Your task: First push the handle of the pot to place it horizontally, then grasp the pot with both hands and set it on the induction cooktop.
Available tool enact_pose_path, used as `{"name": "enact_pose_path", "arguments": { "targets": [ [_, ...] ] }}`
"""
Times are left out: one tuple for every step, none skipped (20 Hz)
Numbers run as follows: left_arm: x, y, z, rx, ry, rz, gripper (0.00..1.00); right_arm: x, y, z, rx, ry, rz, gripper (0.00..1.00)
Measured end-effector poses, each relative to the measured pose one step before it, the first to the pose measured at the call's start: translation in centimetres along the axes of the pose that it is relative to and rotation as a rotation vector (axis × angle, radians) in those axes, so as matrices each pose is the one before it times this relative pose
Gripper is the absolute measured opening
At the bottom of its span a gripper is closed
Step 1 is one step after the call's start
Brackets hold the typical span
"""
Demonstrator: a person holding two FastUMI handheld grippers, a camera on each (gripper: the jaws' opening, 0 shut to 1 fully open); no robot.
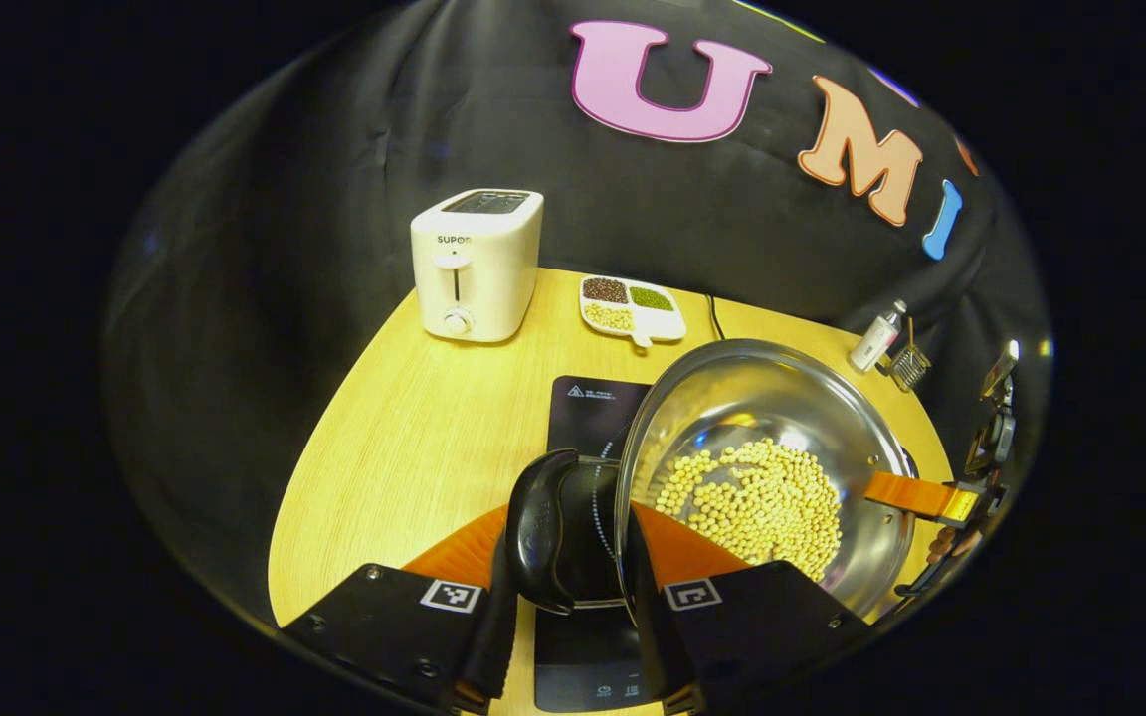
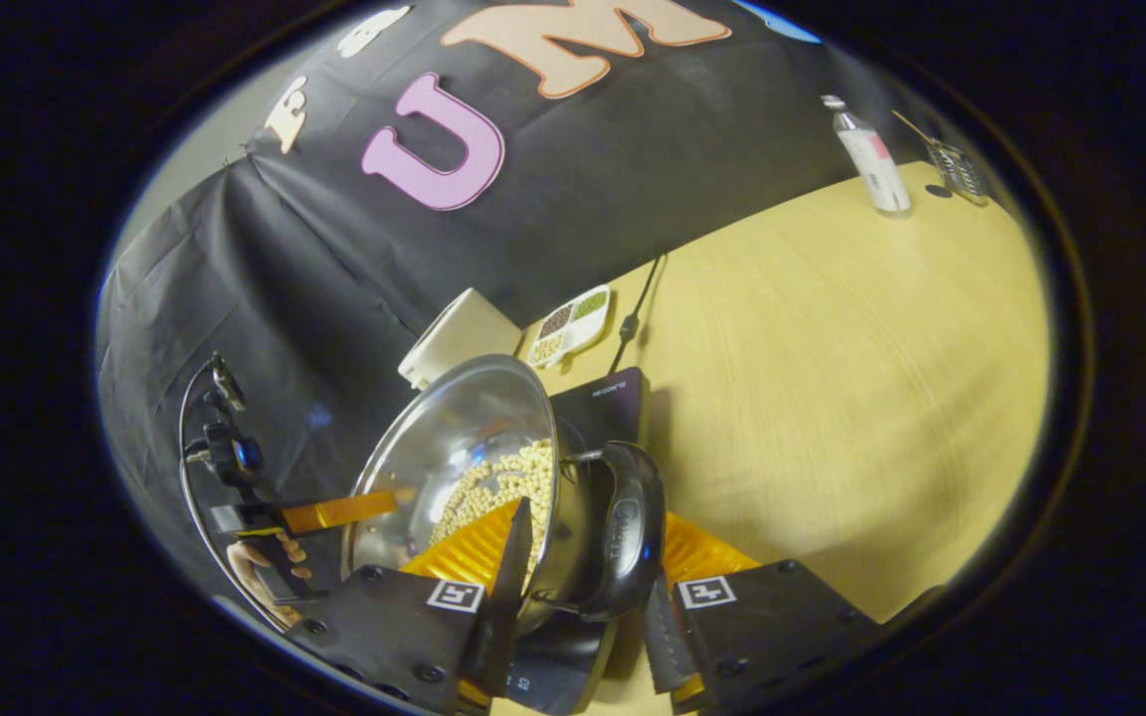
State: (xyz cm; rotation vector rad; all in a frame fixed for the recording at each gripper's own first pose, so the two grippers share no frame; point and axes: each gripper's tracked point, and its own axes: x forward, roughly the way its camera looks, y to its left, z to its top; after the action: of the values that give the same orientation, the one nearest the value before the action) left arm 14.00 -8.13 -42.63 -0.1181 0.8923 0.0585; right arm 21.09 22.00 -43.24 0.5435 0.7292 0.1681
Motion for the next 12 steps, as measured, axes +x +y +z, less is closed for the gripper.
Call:
{"name": "enact_pose_path", "arguments": {
  "targets": [
    [0.282, 0.077, -0.136, -0.00511, 0.00088, 0.00323, 0.52, 0.266, 0.245, 0.207, 0.00506, -0.00936, 0.00319, 0.50],
    [0.360, -0.013, -0.111, -0.00341, 0.00580, -0.00088, 0.53, 0.274, 0.224, 0.169, 0.00175, -0.00901, 0.00326, 0.50],
    [-0.114, 0.066, -0.077, -0.00762, 0.00727, -0.00301, 0.53, 0.240, 0.209, 0.227, -0.00032, -0.00905, 0.00274, 0.50],
    [0.076, 0.138, 0.386, -0.00162, -0.03026, -0.00187, 0.55, 0.222, 0.035, 0.055, -0.00523, -0.00678, -0.00016, 0.50],
    [0.155, 0.169, -0.135, 0.00361, 0.00161, 0.00611, 0.55, 0.158, 0.116, -0.101, 0.00063, 0.00141, 0.00361, 0.50],
    [-0.238, 0.001, -0.226, 0.00153, 0.00120, 0.00567, 0.56, 0.007, 0.203, 0.016, 0.00647, -0.00171, 0.00884, 0.50],
    [-0.098, -0.073, 0.373, 0.00248, -0.01602, -0.00171, 0.58, 0.113, 0.048, 0.124, 0.00232, -0.00327, 0.00460, 0.51],
    [0.197, 0.093, -0.034, -0.00344, -0.00992, 0.00036, 0.59, 0.131, 0.009, 0.010, 0.00238, -0.00198, 0.00469, 0.50],
    [-0.170, 0.023, -0.066, 0.00268, -0.00153, 0.00076, 0.59, 0.119, 0.038, 0.038, 0.00228, -0.00116, 0.00450, 0.50],
    [0.004, 0.075, 0.033, 0.00111, -0.00880, 0.00115, 0.62, 0.020, 0.165, -0.039, 0.00076, -0.00078, 0.00346, 0.50],
    [-0.100, 0.080, 0.157, 0.00083, -0.00336, 0.00103, 0.61, 0.047, 0.004, 0.033, 0.00095, 0.00058, 0.00260, 0.50],
    [0.068, -0.046, -0.119, 0.00011, 0.00008, 0.00042, 0.61, 0.001, 0.053, -0.054, 0.00244, 0.00383, 0.00440, 0.50]
  ]
}}
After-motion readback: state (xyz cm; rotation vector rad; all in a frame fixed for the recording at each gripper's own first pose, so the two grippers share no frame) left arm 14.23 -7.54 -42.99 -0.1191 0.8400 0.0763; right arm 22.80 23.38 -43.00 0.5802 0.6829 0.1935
